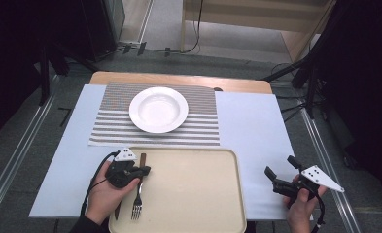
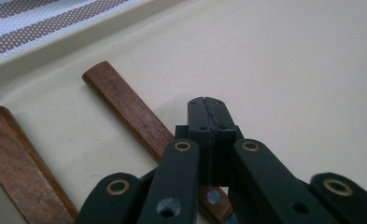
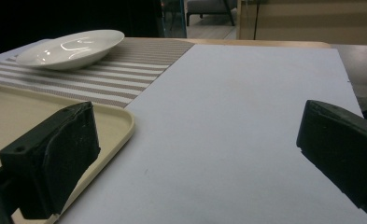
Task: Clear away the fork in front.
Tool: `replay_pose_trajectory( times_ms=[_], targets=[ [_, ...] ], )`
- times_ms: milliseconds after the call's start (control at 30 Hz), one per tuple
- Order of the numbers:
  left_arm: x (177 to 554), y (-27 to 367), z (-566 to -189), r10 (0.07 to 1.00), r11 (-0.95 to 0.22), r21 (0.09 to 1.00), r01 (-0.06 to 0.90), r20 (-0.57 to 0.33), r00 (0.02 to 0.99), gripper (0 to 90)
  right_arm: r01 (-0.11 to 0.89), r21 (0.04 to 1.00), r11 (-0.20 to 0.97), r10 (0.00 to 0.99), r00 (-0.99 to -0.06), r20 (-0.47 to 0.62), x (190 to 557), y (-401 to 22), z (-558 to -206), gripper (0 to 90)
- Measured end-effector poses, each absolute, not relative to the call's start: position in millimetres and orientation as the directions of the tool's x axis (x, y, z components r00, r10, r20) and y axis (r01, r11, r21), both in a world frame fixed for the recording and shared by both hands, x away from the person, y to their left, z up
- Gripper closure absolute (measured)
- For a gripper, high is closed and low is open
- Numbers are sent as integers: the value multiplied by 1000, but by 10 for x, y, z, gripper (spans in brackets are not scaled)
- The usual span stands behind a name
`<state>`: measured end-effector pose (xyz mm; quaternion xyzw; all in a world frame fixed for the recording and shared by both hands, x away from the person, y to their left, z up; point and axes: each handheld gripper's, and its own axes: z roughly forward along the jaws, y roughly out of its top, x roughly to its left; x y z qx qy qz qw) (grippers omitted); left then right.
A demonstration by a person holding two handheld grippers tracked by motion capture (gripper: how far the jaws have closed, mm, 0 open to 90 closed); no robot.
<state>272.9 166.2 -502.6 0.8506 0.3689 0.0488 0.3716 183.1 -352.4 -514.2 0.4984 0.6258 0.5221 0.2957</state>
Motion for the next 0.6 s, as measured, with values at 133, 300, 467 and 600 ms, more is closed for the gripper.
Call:
replay_pose_trajectory(
  times_ms=[133, 300, 467, 600],
  targets=[
    [2734, 1701, -5036, 666, -439, 671, 598, -204, 718, 893, 316, 948, -43, 932, -330, 152, 1830, -3522, -5142, 0],
    [2687, 1739, -5031, 661, -434, 673, 598, -213, 720, 893, 316, 948, -41, 932, -331, 151, 1832, -3521, -5142, 0],
    [2624, 1773, -5038, 659, -424, 679, 600, -224, 718, 893, 315, 948, -36, 932, -333, 146, 1833, -3517, -5143, 0],
    [2567, 1768, -5039, 650, -436, 678, 592, -217, 728, 893, 317, 948, -38, 932, -331, 148, 1831, -3515, -5143, 0]
  ],
)
